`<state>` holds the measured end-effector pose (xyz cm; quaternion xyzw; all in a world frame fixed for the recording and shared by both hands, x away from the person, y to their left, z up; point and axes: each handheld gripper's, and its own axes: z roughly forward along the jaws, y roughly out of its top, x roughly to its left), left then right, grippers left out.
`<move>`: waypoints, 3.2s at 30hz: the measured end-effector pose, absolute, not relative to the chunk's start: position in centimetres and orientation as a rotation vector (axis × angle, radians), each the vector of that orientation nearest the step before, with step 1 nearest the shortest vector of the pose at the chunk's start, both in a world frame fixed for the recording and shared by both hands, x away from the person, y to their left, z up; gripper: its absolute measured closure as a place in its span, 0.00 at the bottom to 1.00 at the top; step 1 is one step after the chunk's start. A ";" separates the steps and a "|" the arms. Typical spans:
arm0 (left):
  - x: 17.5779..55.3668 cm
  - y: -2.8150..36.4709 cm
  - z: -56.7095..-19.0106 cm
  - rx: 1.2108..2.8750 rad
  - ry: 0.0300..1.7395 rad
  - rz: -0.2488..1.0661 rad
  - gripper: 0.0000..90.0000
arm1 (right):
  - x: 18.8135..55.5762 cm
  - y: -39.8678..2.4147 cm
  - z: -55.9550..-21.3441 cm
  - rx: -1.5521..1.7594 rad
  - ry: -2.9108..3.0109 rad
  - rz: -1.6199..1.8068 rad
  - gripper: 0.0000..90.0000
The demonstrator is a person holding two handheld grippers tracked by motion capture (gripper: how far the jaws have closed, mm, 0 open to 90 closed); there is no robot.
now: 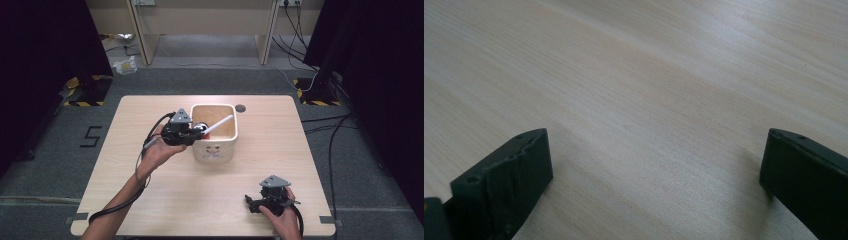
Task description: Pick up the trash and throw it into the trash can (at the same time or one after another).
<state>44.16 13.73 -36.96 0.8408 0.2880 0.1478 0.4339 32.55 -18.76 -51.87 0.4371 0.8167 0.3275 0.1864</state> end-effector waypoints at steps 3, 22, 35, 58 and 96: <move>44.1 13.7 -36.8 2.091 0.716 0.369 0.86 | 32.5 -18.7 -51.9 1.233 2.300 0.924 0.01; 43.4 14.0 -34.9 2.014 0.695 0.388 0.68 | 32.5 -18.7 -51.9 1.234 2.300 0.926 0.01; 43.2 15.5 -34.6 1.967 0.753 0.348 0.46 | 32.5 -18.7 -51.9 1.234 2.300 0.925 0.01; 44.1 20.5 -35.4 1.873 0.871 0.382 0.34 | 32.5 -18.7 -51.9 1.233 2.302 0.923 0.01; 44.1 24.3 -41.5 1.837 0.987 0.380 0.18 | 32.5 -18.7 -51.8 1.233 2.302 0.922 0.01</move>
